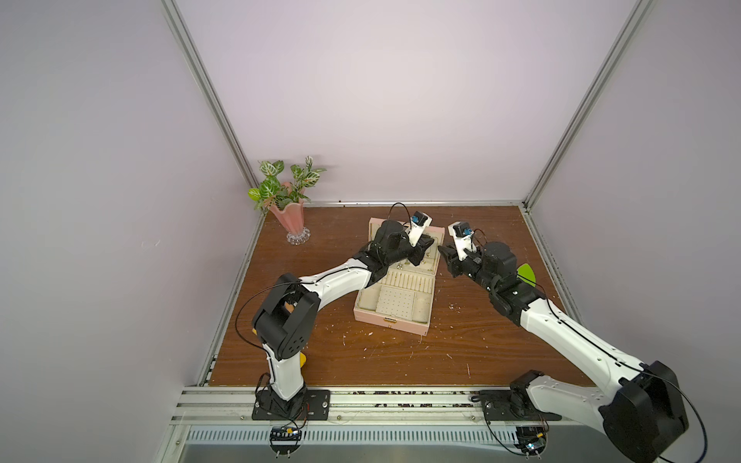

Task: Put jewelry chain into jewelry box
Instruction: Hang the necklace on the jewelry box clasp, then close the fastener on the jewelry box.

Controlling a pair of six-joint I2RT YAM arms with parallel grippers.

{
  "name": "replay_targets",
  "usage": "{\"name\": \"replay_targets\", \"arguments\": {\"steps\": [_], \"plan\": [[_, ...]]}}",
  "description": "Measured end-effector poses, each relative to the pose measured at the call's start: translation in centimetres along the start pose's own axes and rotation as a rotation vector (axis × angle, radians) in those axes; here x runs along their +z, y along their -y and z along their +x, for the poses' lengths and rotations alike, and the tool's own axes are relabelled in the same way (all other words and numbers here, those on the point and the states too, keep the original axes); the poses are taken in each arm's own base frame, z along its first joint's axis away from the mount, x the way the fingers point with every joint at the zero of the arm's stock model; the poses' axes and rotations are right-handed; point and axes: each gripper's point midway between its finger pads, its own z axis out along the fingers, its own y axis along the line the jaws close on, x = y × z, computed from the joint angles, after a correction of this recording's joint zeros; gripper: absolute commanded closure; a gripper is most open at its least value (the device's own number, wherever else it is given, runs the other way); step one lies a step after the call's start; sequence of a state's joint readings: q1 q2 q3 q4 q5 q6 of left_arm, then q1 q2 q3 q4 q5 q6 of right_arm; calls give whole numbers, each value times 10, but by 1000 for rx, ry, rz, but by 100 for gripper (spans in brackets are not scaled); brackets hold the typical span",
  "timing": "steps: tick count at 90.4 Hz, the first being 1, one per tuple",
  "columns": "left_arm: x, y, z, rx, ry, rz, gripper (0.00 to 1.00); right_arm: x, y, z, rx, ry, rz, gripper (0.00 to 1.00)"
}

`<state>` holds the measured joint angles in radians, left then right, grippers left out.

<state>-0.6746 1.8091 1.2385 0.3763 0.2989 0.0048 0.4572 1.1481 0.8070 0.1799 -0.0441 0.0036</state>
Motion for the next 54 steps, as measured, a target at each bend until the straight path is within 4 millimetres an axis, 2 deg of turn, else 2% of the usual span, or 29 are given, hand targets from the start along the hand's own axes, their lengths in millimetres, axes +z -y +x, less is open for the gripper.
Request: {"name": "replay_targets", "arguments": {"steps": [13,29,38,54], "plan": [[-15,10,7,20,-3,35,64,-8,0,-5,-58,4,2,49],[-40,19,-5,70,51,50,54,-8,2,-24,-162,-5,2,36],[-50,23,-6,90,80,52,48,1,5,-32,-228,-32,3,23],[-59,25,12,90,82,51,42,25,8,-26,-342,-133,-14,20]]}}
